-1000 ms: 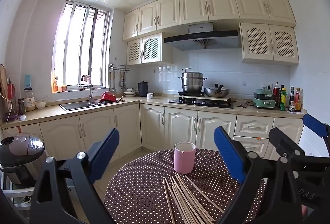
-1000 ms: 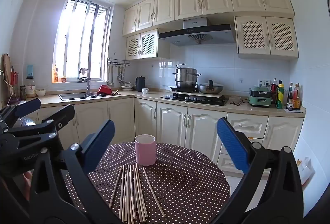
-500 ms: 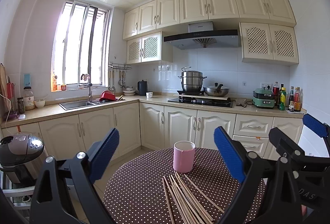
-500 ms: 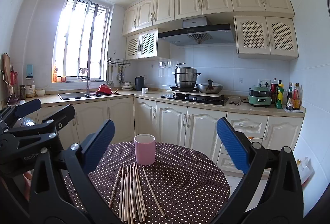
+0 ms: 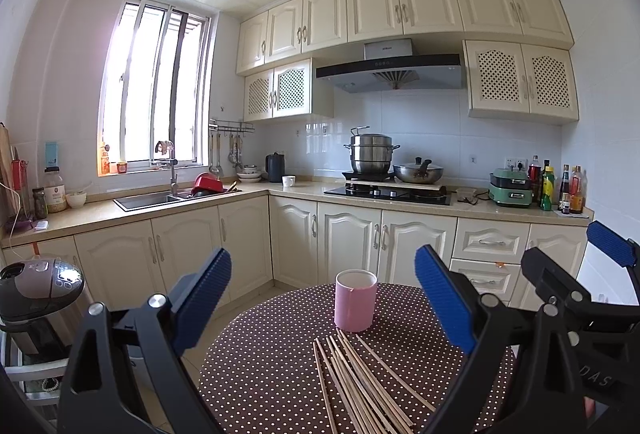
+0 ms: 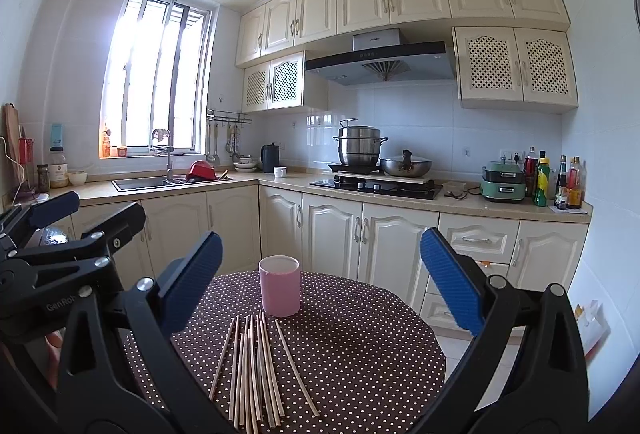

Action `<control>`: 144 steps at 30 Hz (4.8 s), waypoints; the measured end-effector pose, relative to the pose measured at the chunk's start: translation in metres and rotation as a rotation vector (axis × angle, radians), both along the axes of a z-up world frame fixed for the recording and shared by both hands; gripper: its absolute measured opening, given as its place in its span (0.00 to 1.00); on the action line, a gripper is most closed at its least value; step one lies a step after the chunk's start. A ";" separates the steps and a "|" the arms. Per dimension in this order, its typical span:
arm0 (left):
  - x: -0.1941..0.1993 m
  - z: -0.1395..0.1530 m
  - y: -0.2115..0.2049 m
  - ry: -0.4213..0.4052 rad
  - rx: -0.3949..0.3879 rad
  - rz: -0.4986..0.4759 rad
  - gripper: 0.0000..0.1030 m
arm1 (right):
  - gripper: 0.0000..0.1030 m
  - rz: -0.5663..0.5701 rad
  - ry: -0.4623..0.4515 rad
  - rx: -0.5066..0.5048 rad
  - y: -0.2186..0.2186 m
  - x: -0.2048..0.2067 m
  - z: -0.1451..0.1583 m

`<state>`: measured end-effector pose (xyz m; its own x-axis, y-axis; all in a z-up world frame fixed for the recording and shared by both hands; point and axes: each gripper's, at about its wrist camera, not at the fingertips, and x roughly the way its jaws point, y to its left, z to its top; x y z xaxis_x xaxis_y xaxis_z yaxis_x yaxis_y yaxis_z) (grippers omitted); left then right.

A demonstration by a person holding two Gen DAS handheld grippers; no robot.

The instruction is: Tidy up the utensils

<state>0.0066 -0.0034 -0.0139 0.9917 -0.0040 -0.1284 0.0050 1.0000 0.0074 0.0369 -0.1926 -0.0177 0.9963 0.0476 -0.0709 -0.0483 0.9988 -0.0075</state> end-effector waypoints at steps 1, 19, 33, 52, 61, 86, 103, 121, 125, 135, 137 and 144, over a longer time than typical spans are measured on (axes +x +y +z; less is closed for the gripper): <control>0.000 -0.001 0.000 0.000 0.000 0.000 0.89 | 0.94 0.000 0.000 0.000 0.000 0.000 0.000; 0.008 -0.005 -0.001 0.020 0.000 -0.003 0.89 | 0.94 0.002 0.018 0.001 0.003 0.007 -0.005; 0.023 -0.009 0.003 0.050 0.002 0.003 0.89 | 0.94 0.009 0.047 0.002 0.007 0.021 -0.009; 0.067 -0.036 0.005 0.166 0.020 0.014 0.89 | 0.94 0.036 0.142 -0.003 0.008 0.061 -0.029; 0.141 -0.102 0.039 0.500 -0.008 0.006 0.89 | 0.94 0.078 0.342 0.028 0.002 0.117 -0.077; 0.248 -0.227 0.037 0.860 0.031 -0.013 0.62 | 0.73 0.204 0.734 -0.015 0.011 0.214 -0.188; 0.338 -0.231 0.014 1.011 0.078 -0.098 0.48 | 0.33 0.441 1.120 -0.261 0.072 0.324 -0.206; 0.340 -0.190 0.025 0.941 -0.028 -0.170 0.06 | 0.06 0.459 1.097 -0.254 0.105 0.328 -0.174; 0.330 -0.152 0.029 0.855 -0.055 -0.195 0.06 | 0.06 0.493 1.013 -0.201 0.101 0.317 -0.139; 0.291 -0.045 0.033 0.611 -0.113 -0.292 0.06 | 0.06 0.537 0.756 -0.116 0.086 0.282 -0.047; 0.285 -0.031 0.027 0.565 -0.117 -0.301 0.06 | 0.06 0.529 0.695 -0.117 0.086 0.278 -0.027; 0.293 0.036 0.012 0.391 -0.136 -0.272 0.06 | 0.06 0.459 0.494 -0.026 0.068 0.286 0.017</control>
